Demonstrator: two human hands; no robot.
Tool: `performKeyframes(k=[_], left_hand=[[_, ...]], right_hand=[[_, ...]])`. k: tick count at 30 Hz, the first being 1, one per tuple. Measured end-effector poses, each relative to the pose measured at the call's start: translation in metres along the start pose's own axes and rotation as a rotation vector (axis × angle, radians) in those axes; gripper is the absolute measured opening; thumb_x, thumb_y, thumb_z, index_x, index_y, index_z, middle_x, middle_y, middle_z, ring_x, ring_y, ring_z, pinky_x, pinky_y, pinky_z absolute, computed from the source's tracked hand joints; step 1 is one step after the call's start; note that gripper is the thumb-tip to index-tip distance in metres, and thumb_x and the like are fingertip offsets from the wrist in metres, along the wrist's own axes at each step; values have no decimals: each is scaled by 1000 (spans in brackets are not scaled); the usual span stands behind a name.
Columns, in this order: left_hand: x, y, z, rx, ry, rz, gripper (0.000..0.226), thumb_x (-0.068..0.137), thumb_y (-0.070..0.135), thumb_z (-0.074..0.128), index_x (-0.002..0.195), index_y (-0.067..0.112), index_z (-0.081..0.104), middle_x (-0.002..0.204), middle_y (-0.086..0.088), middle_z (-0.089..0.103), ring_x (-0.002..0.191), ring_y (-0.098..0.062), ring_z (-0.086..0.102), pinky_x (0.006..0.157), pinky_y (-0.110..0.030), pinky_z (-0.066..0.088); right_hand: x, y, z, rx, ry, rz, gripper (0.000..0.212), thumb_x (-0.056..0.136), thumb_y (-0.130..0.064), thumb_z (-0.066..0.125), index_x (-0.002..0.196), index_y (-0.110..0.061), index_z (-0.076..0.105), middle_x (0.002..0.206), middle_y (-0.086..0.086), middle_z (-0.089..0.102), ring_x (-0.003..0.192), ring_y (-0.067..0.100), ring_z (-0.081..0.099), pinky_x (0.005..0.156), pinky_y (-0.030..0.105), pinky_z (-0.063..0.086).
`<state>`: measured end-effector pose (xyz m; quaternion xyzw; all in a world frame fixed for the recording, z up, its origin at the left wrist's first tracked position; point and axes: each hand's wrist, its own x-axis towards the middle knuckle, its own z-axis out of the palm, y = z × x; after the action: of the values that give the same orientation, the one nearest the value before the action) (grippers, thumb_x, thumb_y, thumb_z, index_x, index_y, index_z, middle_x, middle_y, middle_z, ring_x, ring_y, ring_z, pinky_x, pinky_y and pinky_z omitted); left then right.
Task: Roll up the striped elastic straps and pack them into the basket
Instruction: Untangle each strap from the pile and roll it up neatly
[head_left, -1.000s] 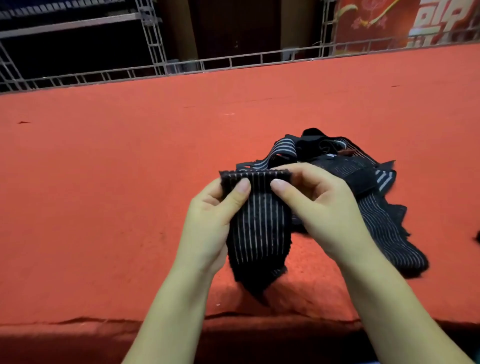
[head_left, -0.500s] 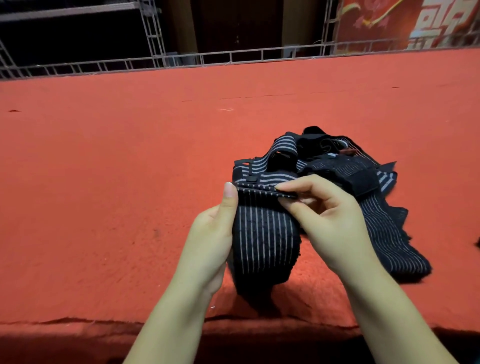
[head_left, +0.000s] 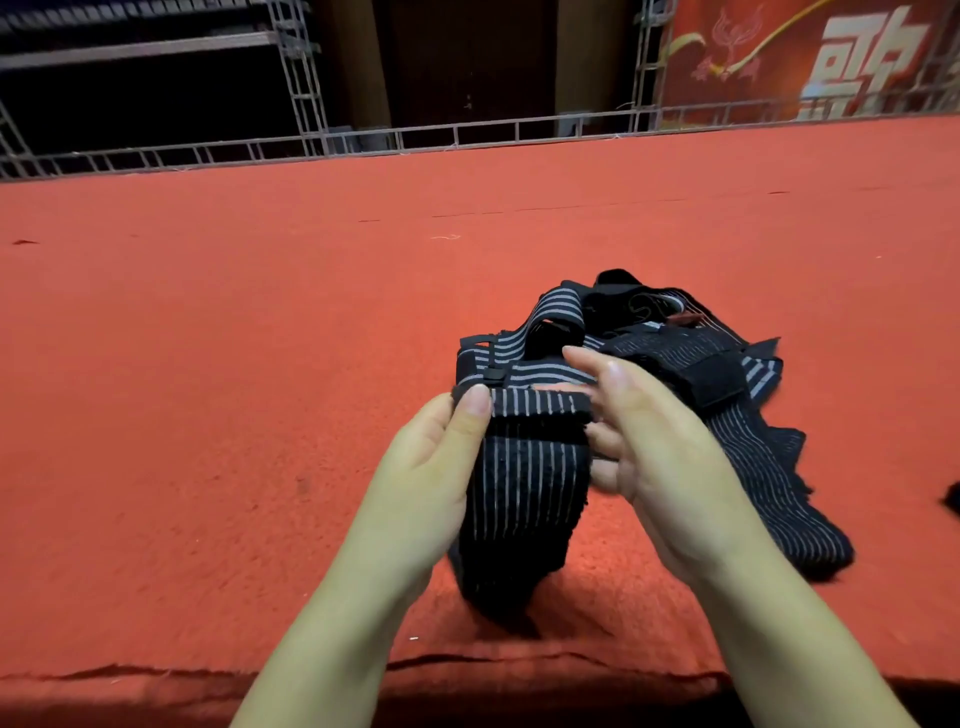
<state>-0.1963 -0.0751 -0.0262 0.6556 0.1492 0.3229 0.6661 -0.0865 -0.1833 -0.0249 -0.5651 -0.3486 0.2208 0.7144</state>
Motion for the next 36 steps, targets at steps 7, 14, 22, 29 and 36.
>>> performKeyframes(k=[7, 14, 22, 29, 36], left_hand=[[-2, 1, 1, 154, -24, 129, 23, 95, 36, 53, 100, 17, 64, 88, 15, 71, 85, 1, 63, 72, -13, 45], [-1, 2, 12, 14, 43, 127, 31, 84, 38, 53, 90, 12, 68, 82, 0, 75, 76, -8, 67, 65, -19, 51], [-2, -4, 15, -37, 35, 31, 30, 84, 36, 56, 97, 13, 70, 92, -7, 76, 85, -17, 71, 69, -24, 54], [0, -5, 24, 27, 64, 36, 33, 86, 45, 63, 100, 16, 67, 93, 2, 76, 88, -11, 72, 73, -22, 55], [0, -6, 26, 24, 124, 21, 22, 79, 42, 73, 82, 20, 73, 78, -3, 75, 71, -14, 69, 65, -31, 56]], right_hand=[[-2, -6, -2, -340, -21, -172, 16, 80, -28, 63, 93, -30, 72, 97, -17, 72, 97, 1, 65, 91, 27, 50], [-3, -6, -2, -149, 15, -179, 22, 88, -4, 65, 82, -24, 74, 87, -9, 75, 84, 4, 69, 77, 19, 51], [-4, -7, -8, -251, 0, -180, 21, 86, -15, 70, 97, -33, 73, 99, -20, 71, 97, -2, 65, 87, 25, 48], [-3, -9, -4, -284, 164, -251, 20, 83, -9, 72, 90, -28, 75, 90, -16, 74, 91, 2, 68, 86, 33, 53], [-4, -7, 1, -255, 230, -241, 18, 82, -11, 72, 88, -27, 76, 88, -14, 74, 88, 5, 69, 83, 36, 55]])
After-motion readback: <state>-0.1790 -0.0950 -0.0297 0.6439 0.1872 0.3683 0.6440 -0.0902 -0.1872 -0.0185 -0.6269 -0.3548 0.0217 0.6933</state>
